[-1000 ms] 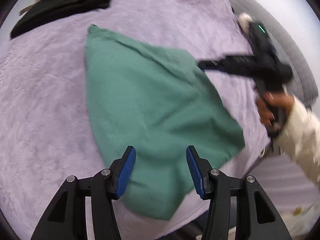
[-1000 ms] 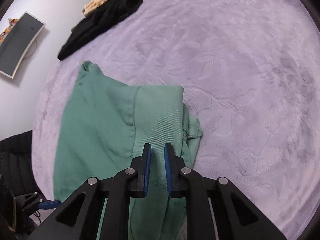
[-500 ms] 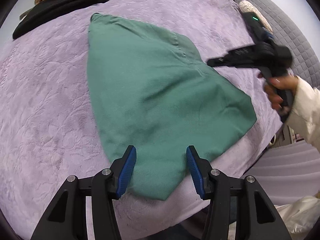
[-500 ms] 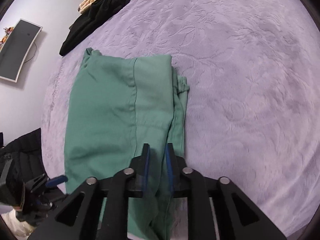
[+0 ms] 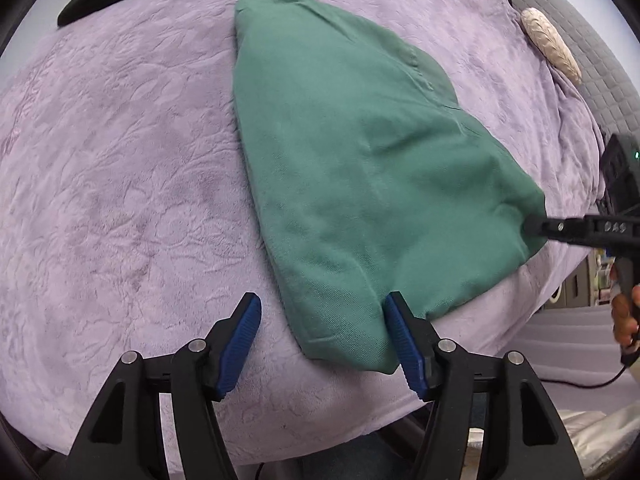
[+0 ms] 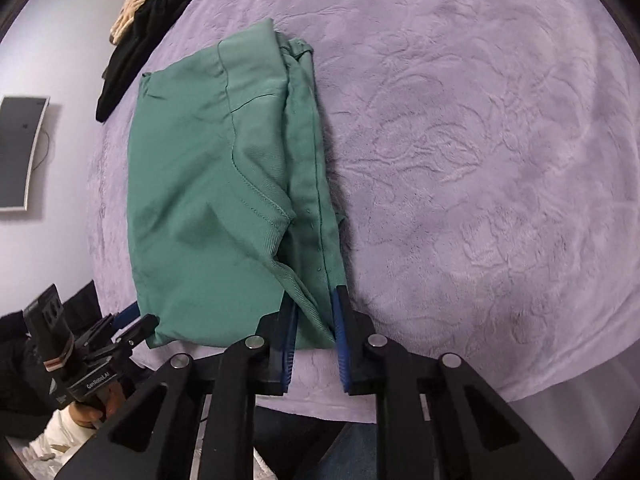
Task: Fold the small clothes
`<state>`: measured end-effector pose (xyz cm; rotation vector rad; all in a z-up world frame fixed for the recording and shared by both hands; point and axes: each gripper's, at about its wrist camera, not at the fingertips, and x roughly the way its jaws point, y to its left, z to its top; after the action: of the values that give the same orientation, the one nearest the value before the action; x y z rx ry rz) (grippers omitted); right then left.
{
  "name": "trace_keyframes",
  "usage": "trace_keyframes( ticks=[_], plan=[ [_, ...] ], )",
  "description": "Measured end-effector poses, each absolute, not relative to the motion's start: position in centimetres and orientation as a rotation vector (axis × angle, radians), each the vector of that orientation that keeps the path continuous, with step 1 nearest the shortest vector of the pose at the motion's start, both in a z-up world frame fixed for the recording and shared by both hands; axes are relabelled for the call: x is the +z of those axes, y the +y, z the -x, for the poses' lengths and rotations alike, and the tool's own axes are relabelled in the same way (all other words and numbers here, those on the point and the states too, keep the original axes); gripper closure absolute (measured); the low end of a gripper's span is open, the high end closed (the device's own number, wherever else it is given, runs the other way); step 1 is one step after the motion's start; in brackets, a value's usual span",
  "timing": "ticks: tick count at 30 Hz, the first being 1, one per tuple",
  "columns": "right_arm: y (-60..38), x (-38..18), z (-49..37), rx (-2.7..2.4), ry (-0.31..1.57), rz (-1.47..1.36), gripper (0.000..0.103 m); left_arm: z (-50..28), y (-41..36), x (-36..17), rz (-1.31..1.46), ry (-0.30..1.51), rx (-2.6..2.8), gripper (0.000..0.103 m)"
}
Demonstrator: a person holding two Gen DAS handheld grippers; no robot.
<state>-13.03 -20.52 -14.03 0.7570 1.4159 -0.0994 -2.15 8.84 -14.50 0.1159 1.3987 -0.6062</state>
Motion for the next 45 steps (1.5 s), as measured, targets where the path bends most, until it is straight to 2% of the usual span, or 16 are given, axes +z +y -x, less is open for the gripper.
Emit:
trace_keyframes(
  ticks=[2, 3, 4, 17, 19, 43, 44, 45],
  plan=[
    [-20.8, -14.7, 13.3, -0.122, 1.428, -0.770, 0.084, 2.1, 9.0, -14.6, -0.117, 1.398, -0.602, 0.034],
    [-20.9, -15.1, 13.4, -0.133, 1.440, -0.764, 0.084, 2.1, 9.1, -14.6, -0.128, 1.395, -0.585, 0.028],
    [-20.9, -15.7, 13.4, -0.144, 1.455, -0.765, 0.084, 2.0, 9.0, -14.8, -0.129, 1.396, -0.576, 0.026],
    [-18.8, -16.1, 12.6, -0.173, 1.519, -0.649, 0.084, 1.3, 8.9, -14.7, -0.095, 1.476, -0.507, 0.026],
    [-18.7, -15.7, 12.3, -0.173, 1.525, -0.640, 0.081, 1.3, 8.7, -14.4, -0.106, 1.482, -0.499, 0.026],
    [-20.2, -13.2, 11.5, -0.180, 1.502, -0.628, 0.081, 0.1, 8.6, -12.4, -0.179, 1.461, -0.364, 0.026],
    [-20.2, -13.0, 11.4, -0.180, 1.498, -0.619, 0.081, 0.0, 8.7, -12.3, -0.175, 1.461, -0.358, 0.025],
    [-20.2, -12.7, 11.5, -0.179, 1.494, -0.613, 0.081, -0.1, 8.6, -12.4, -0.170, 1.464, -0.351, 0.011]
  ],
)
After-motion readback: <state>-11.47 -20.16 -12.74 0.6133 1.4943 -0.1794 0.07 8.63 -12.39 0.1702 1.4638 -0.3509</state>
